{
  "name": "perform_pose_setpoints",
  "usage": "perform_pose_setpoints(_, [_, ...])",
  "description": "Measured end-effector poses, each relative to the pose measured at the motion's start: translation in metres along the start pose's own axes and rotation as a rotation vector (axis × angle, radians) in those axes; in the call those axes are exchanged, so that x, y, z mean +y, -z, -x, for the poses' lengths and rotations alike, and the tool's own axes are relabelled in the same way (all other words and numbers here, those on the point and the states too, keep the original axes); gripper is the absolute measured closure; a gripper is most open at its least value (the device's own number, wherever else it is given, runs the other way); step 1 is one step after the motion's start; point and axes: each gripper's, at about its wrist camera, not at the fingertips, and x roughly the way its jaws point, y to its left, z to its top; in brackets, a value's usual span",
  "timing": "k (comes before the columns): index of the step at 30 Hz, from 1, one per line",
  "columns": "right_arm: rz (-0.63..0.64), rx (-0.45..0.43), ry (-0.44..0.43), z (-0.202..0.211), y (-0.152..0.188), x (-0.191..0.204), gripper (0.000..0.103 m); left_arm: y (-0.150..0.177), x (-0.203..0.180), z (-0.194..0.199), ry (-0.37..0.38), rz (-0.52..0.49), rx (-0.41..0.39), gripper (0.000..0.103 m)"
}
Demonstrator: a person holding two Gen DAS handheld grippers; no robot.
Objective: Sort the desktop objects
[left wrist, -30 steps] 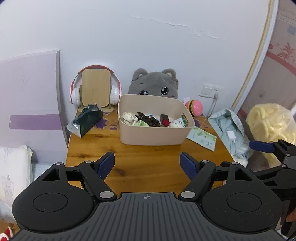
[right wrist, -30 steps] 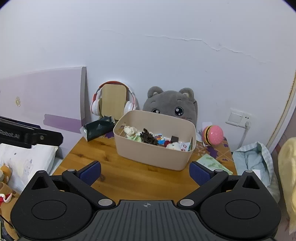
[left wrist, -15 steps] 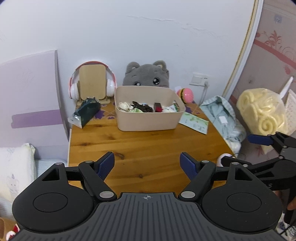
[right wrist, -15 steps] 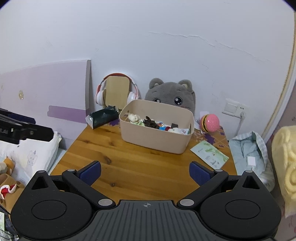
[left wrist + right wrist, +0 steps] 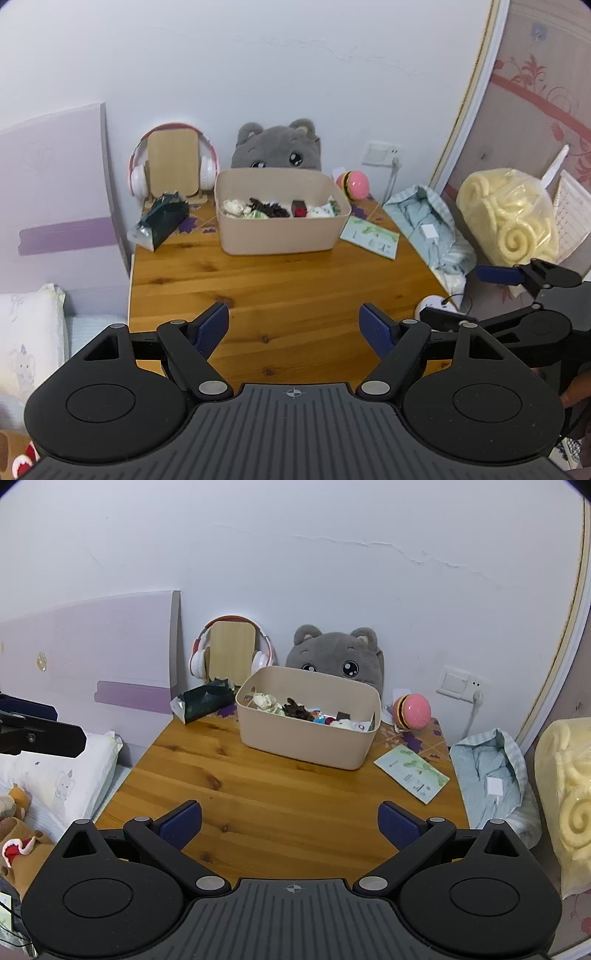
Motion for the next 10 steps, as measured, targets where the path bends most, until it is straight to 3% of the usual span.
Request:
perform_pose_setpoints(5, [-0.004,0.0,0.002,-0.002,0.001,-0.005,0.0,0.0,0.0,-0.006,-0.039,0.05,0.01,0.024])
perform_pose_setpoints(10, [-0.012,0.007,0.014,-0.003,0.002,-0.013,0.0,-0.002,0.001,-0.007,-0.015,0.074,-0.002,0.024])
